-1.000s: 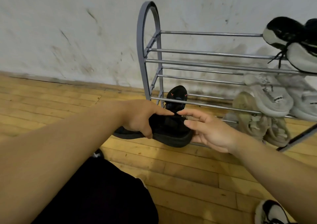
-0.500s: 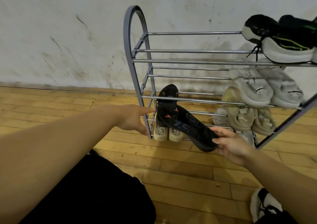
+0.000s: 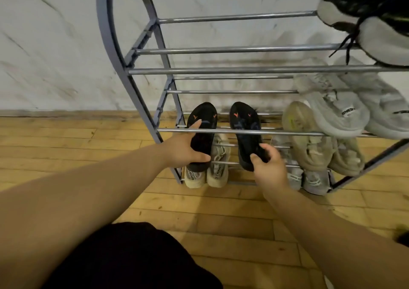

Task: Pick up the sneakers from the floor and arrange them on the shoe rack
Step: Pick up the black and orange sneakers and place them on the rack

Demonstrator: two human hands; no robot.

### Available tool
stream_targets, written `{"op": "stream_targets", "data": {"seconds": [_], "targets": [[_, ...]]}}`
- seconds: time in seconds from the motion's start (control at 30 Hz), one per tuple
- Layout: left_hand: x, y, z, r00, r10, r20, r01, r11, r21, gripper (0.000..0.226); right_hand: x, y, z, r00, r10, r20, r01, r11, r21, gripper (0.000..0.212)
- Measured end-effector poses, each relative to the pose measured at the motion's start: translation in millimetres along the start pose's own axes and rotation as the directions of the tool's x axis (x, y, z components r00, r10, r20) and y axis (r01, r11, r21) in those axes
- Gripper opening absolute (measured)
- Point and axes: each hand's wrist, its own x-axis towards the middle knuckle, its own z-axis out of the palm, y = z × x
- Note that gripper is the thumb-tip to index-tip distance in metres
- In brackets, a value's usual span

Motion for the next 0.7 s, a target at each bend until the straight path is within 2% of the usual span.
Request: {"op": "stream_targets", "data": {"seconds": [0.03,0.07,0.13,0.27,0.43,0.7], "targets": [[8.0,2.4,2.3,1.000,-0.009,0.012,0.008,1.000,0.023,0.119,1.1,6.6,0.8,0.993,-0.116,0.005,0.113,0.959,-0.258,0.045],[14.4,3.7,4.8,0.999,-0.028,0.028,0.026,0.998,0.063,0.121,2.1,11.5,1.3,0.982,-0.187,0.038,0.185,0.881,-0.435,0.056],[25.1,0.9,11.0,0.994,-0.094,0.050,0.085,0.983,0.161,0.125,6.0,17.8,3.8,0.962,-0.246,0.121,0.270,0.774,-0.572,0.075],[40.4,-4.2,27.3,0.980,-0.193,0.036,0.177,0.948,0.266,0.118,16.2,25.8,7.4,0.932,-0.291,0.217,0.361,0.673,-0.646,0.091],[46.1,-2.3,38.6,0.978,-0.205,-0.045,0.209,0.925,0.317,0.110,25.3,25.5,11.5,0.897,-0.335,0.290,0.439,0.585,-0.682,0.084],[39.9,-6.3,33.8,0.966,-0.247,-0.078,0.259,0.908,0.330,0.097,23.2,27.4,18.2,0.905,-0.335,0.264,0.421,0.600,-0.680,0.078]]}}
